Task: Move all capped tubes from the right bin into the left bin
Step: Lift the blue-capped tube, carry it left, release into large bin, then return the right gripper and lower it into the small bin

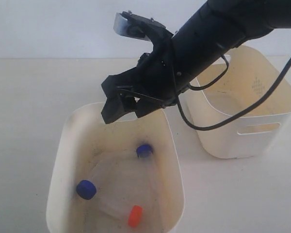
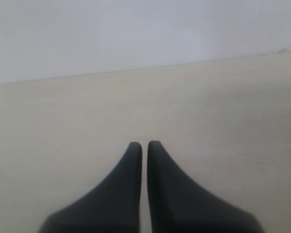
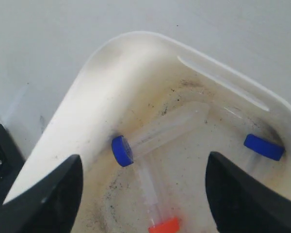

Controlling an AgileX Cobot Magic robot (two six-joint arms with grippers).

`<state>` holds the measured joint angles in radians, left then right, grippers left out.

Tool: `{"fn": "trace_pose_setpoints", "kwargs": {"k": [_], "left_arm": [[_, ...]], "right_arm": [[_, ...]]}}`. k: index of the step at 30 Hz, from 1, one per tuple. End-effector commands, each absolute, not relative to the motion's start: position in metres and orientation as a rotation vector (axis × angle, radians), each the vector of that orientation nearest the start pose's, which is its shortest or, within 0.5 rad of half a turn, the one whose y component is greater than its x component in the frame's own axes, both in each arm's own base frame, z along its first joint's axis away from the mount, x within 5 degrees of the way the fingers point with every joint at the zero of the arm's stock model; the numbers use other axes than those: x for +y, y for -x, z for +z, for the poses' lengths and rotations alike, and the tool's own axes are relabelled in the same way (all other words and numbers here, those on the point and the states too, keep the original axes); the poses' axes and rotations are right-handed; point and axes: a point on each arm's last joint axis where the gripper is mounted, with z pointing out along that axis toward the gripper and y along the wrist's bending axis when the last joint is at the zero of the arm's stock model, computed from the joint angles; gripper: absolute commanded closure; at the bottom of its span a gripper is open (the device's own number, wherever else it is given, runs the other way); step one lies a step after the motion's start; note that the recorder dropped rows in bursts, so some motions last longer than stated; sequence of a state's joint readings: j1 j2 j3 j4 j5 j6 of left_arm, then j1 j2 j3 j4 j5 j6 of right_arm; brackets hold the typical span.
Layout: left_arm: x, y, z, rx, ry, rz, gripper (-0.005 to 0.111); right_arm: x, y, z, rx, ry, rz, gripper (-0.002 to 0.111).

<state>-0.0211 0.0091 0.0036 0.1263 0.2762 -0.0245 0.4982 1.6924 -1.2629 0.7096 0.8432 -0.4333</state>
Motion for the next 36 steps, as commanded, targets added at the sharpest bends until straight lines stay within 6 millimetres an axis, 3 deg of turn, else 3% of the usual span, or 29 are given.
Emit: {"fn": "trace_pose_setpoints", "kwargs": {"k": [1,9,14,18,25,29,32,36], "left_arm": [[0.002,-0.056,0.189,1.75,-0.065,0.071,0.102],[0.002,-0.056,0.189,1.75,-0.065,0.071,0.102],[0.002,-0.056,0.189,1.75,-0.065,0.071,0.102],[0.002,-0.056,0.189,1.75,-0.065,0.071,0.102],[0.002,-0.056,0.189,1.75,-0.065,0.071,0.102],[0.002,-0.056,0.189,1.75,-0.065,0.071,0.102],[0.002,-0.056,0.189,1.75,-0.065,0.071,0.102],[0.002,-0.056,0.189,1.75,-0.065,0.071,0.102]], "right_arm": [[0.206,-0.296,0.275,2.51,0.806,0.769,0.041],[0.205,-0.306,0.279,2.429,0.773,0.683,0.041],[0.194,-0.31,0.274,2.471,0.777,0.488,0.041],[0.163,-0.323,0.274,2.57,0.664,0.273,0.041],[0.097,-0.363,0.293,2.514,0.34,0.223,0.041],[0.07,-0.387,0.28,2.503,0.171,0.212,0.054],[0.061,-0.399,0.256,2.553,0.092,0.245,0.069],[0.064,-0.412,0.219,2.623,0.059,0.288,0.064]]}}
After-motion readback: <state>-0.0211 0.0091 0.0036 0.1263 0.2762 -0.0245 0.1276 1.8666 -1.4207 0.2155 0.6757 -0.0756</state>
